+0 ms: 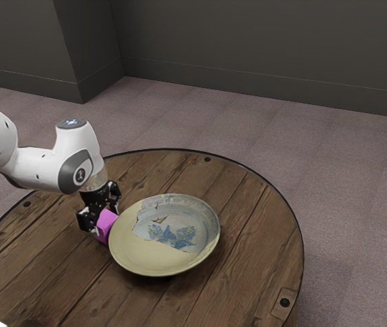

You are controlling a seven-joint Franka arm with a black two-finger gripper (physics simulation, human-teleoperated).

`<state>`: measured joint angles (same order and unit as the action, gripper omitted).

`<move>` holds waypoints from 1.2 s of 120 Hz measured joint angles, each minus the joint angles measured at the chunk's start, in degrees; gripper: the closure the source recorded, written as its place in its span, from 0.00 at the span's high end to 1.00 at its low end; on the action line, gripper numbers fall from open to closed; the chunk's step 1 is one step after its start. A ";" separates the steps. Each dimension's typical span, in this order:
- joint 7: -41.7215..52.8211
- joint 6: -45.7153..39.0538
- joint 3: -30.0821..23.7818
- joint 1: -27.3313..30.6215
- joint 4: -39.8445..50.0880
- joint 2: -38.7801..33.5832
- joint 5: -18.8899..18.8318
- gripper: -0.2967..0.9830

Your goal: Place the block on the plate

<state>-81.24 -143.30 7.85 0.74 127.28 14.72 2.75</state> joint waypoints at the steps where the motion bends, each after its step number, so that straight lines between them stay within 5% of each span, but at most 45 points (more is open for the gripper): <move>1: 0.04 -0.01 0.00 0.01 0.00 0.00 0.00 0.72; 33: 1.10 -0.10 -0.01 0.12 0.15 -0.05 0.12 0.59; 95: 2.28 0.48 0.34 0.95 0.01 -2.26 -0.03 0.54; 144: 3.15 8.55 -2.76 -1.17 -2.69 -12.94 -1.79 0.54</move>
<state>-78.09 -134.75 5.10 -0.43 124.59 1.78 0.97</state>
